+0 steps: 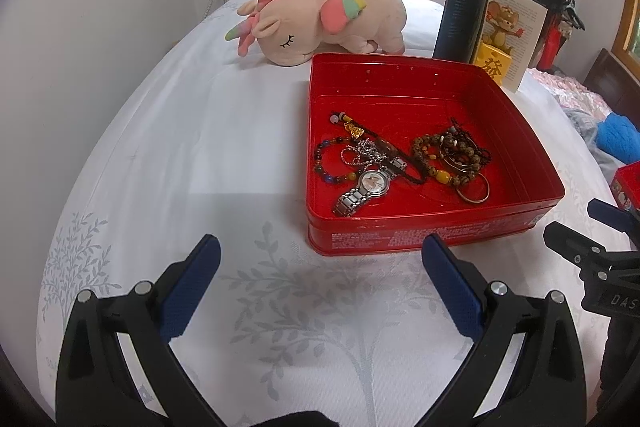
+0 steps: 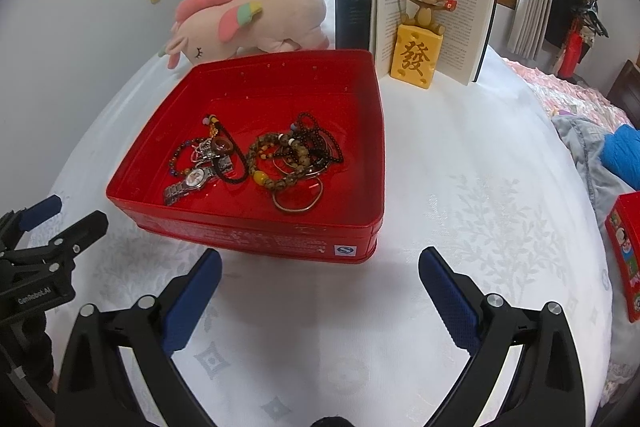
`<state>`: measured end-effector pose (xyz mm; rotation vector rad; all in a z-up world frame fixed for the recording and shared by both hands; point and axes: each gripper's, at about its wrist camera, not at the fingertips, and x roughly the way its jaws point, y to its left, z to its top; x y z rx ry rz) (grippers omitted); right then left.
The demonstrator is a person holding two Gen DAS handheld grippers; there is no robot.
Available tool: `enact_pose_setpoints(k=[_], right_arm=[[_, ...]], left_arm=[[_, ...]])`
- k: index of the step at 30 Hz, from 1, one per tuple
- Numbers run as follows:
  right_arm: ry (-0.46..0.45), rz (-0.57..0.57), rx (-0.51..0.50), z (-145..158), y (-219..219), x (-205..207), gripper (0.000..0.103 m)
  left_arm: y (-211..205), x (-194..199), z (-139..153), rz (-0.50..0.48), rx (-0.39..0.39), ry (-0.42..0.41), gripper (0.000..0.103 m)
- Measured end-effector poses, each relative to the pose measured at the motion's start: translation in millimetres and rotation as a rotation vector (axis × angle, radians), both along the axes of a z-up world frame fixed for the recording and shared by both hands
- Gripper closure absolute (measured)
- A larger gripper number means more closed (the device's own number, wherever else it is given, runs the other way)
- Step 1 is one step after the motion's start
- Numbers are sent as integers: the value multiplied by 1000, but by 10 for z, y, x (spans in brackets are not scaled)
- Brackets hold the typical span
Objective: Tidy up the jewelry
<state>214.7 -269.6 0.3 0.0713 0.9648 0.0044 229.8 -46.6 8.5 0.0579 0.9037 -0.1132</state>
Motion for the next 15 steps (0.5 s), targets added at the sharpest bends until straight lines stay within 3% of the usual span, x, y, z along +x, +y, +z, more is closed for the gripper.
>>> enact_pose_setpoints(k=[15], right_arm=[[6, -6, 6, -16, -2, 32, 4]], left_arm=[[5, 25, -13, 0, 4, 6, 3]])
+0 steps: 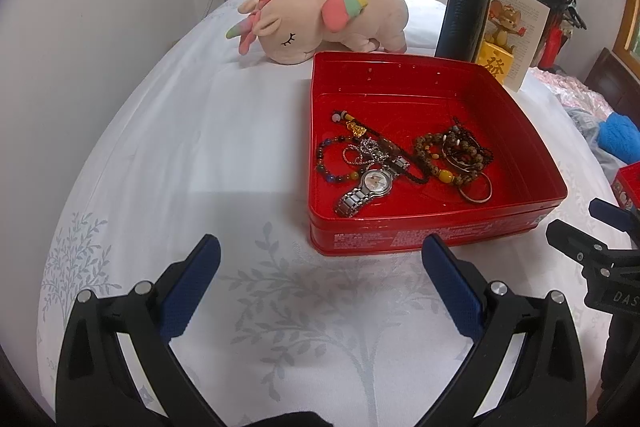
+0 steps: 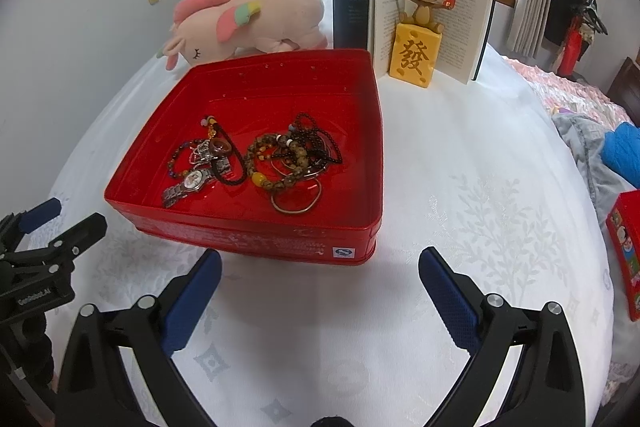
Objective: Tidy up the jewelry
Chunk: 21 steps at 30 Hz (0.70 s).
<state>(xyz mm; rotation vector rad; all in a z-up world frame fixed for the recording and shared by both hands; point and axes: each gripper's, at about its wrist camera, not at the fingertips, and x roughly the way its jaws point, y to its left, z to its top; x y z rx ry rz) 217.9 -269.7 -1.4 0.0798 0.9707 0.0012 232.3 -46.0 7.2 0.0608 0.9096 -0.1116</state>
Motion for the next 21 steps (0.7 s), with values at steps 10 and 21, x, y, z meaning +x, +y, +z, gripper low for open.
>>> enact_pose_setpoints(k=[10, 21], right_arm=[[3, 3, -6, 2, -4, 28, 4], [4, 1, -9, -3, -9, 36, 4]], left_arm=[[5, 13, -4, 1, -1, 2, 3], [38, 46, -18, 7, -9, 8, 3]])
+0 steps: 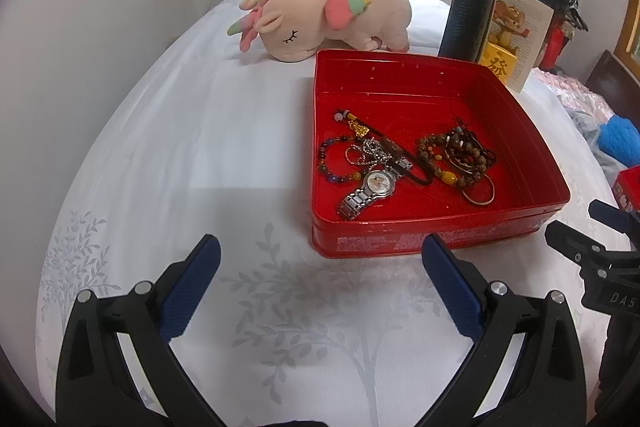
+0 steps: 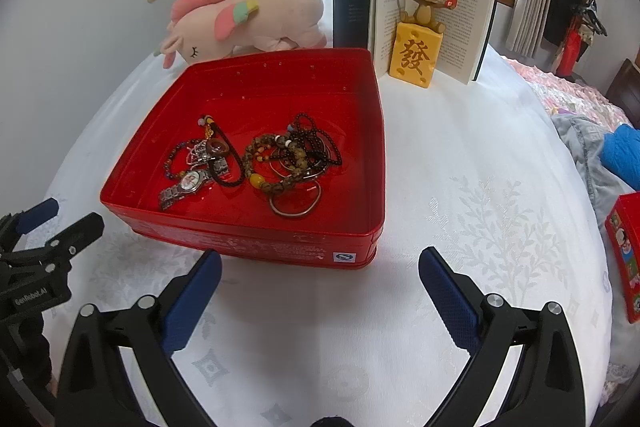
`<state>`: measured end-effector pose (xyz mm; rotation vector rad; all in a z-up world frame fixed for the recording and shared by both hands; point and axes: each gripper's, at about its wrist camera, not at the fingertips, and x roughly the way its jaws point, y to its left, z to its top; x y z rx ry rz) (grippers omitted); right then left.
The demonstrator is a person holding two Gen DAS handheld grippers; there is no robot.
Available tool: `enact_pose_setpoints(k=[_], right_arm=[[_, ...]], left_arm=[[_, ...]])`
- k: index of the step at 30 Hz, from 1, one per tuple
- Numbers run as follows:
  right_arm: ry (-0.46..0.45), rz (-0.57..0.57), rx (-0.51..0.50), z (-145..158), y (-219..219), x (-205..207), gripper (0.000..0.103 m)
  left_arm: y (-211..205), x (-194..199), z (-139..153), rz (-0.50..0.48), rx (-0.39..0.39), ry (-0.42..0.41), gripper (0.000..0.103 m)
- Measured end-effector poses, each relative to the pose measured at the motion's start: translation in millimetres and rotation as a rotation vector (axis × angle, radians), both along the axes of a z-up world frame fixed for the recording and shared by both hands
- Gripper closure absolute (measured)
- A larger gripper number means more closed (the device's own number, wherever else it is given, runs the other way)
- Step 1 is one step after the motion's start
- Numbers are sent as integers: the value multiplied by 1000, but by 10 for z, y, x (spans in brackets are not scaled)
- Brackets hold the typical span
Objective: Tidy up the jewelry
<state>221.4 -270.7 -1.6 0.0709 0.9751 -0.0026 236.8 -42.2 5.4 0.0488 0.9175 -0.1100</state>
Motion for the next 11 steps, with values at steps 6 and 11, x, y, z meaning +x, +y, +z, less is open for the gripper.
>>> enact_pose_setpoints(k=[6, 11], right_arm=[[-1, -1, -2, -8, 0, 8, 4], [-1, -2, -3, -17, -5, 6, 4]], left_arm=[[4, 10, 14, 0, 2, -2, 3], [-10, 7, 6, -7, 6, 4, 3]])
